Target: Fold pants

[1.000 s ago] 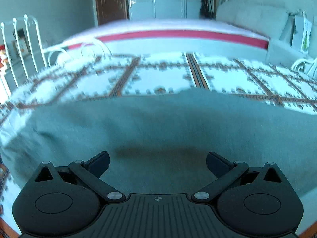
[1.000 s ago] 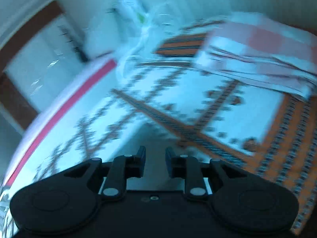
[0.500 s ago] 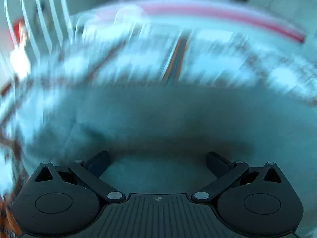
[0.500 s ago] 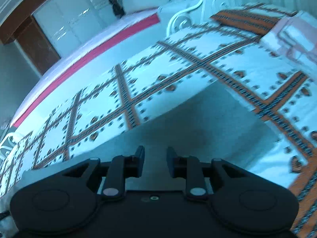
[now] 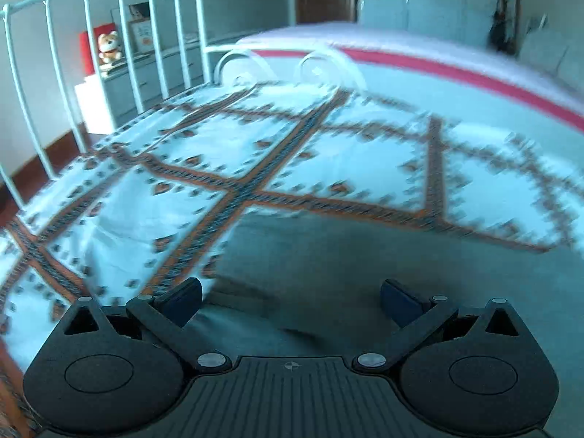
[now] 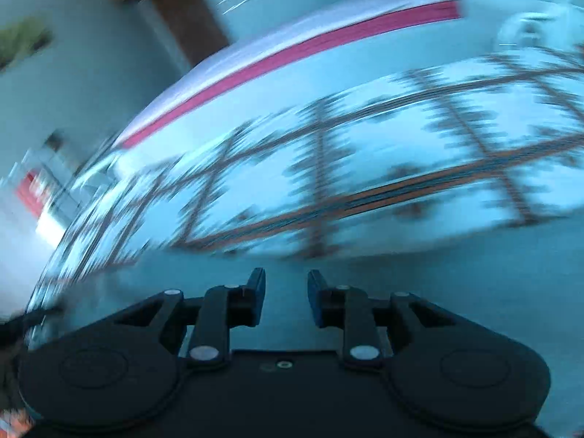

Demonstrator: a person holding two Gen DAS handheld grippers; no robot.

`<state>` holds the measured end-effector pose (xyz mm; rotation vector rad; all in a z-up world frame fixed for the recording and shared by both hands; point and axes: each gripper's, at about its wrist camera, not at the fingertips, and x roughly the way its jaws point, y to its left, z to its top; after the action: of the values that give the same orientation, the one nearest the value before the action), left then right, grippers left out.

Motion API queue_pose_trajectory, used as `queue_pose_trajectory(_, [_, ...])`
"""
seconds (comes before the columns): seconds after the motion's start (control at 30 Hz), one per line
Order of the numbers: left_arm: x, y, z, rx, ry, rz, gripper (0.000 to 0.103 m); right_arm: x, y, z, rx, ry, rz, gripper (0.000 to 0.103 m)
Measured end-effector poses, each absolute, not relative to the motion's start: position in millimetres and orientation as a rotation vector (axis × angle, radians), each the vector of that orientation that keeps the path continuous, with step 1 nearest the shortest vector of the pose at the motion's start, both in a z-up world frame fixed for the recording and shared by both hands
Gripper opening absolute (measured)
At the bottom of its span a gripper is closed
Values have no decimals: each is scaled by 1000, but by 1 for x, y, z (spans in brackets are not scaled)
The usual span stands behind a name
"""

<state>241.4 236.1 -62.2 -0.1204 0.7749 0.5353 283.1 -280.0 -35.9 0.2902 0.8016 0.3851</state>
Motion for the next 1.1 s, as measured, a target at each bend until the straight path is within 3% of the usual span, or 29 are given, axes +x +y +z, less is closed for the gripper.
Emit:
queue_pose_trajectory(0.13, [240,262,-80,-240,816,485,103,296,-194,-68,109,971,530,21])
queue_pose_trajectory(0.23, [238,263,-73,-250,807,479,103,288,-154,-65,-70,854,458,24])
queue_pose_trajectory(0.3, [235,259,-62,-212,778,487,103,288,-149,-56,8,796,485,22])
queue_pose_trajectory(0.43, [236,249,-58,-142,785,414,103,299,-126,-59,78,810,559,21])
queue_pose_trajectory(0.6, [240,265,-78,-156,826,388,103,309,-69,-80,-108,786,515,21])
queue_pose_trajectory(0.93, [236,245,-58,-99,781,400,103,322,-70,-70,-46,741,504,22])
queue_pose_trajectory(1.03, [225,232,-52,-57,749,359,103,313,-75,-68,-48,750,511,24])
queue_pose_trajectory(1.1, [225,230,-60,-39,790,335,103,309,-74,-74,-105,772,500,33])
